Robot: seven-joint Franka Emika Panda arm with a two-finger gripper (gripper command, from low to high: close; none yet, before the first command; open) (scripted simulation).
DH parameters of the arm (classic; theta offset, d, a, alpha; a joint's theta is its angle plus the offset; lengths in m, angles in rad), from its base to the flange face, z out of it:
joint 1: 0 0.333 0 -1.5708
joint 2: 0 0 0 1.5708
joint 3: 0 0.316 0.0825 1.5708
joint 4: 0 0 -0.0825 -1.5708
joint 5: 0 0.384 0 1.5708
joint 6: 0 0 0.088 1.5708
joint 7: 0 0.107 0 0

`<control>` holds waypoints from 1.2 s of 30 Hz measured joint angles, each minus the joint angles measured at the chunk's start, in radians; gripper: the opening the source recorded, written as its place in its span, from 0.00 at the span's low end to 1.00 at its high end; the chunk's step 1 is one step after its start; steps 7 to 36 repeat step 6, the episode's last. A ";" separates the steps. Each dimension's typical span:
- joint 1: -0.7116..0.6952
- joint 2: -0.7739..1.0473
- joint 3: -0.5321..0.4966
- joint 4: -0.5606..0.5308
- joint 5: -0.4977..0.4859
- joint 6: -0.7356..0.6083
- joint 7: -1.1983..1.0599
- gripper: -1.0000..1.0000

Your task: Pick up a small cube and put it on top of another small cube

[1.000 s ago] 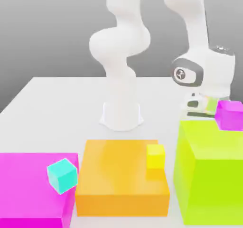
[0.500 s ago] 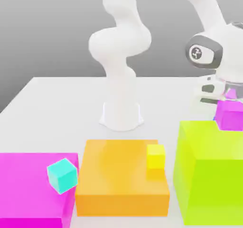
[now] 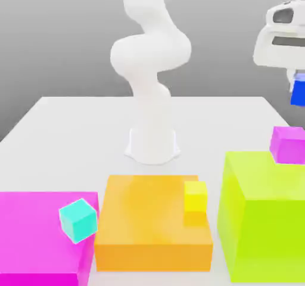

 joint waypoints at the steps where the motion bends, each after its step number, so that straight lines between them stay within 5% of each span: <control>1: -0.001 0.015 0.001 -0.023 -0.002 0.038 0.002 0.00; 2: -0.002 0.026 0.002 -0.042 -0.004 0.069 0.003 1.00; 36: -0.002 0.026 0.002 -0.042 -0.004 0.069 0.003 1.00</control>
